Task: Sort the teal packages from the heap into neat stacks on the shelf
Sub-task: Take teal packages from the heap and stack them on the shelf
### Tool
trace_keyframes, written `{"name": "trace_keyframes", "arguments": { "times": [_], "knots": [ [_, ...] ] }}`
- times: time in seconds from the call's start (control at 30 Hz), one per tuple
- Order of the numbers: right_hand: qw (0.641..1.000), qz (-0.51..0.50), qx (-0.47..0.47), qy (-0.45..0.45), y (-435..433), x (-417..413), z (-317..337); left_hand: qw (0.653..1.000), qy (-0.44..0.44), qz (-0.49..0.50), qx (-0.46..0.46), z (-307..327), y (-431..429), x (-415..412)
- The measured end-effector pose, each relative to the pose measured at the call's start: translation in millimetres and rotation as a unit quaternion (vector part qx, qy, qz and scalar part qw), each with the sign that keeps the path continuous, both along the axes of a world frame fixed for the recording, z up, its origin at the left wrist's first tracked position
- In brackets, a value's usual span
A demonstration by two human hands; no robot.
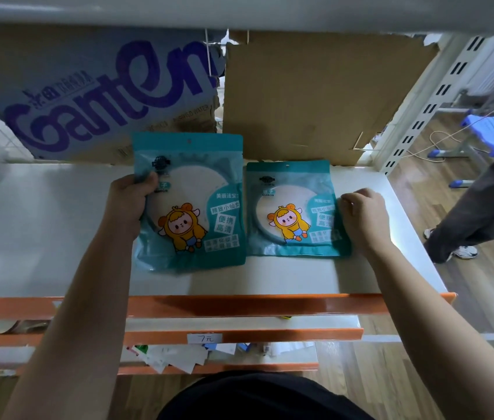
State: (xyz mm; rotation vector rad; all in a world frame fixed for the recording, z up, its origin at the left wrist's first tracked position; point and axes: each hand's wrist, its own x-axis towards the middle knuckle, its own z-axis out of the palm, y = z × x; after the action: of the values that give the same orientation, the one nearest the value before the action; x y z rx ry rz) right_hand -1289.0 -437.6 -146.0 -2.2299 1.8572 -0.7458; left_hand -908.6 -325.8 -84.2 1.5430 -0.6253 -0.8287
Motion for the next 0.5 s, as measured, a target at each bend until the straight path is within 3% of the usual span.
{"name": "trace_keyframes", "arguments": {
  "times": [0.33, 0.5],
  "knots": [
    [0.998, 0.019, -0.049, 0.020, 17, -9, -2, 0.989, -0.099, -0.042, 0.104, -17, -30, 14],
    [0.998, 0.017, -0.053, 0.025, 16, -10, -6, 0.977, -0.171, -0.018, 0.130, -30, -31, 19]
  ]
}}
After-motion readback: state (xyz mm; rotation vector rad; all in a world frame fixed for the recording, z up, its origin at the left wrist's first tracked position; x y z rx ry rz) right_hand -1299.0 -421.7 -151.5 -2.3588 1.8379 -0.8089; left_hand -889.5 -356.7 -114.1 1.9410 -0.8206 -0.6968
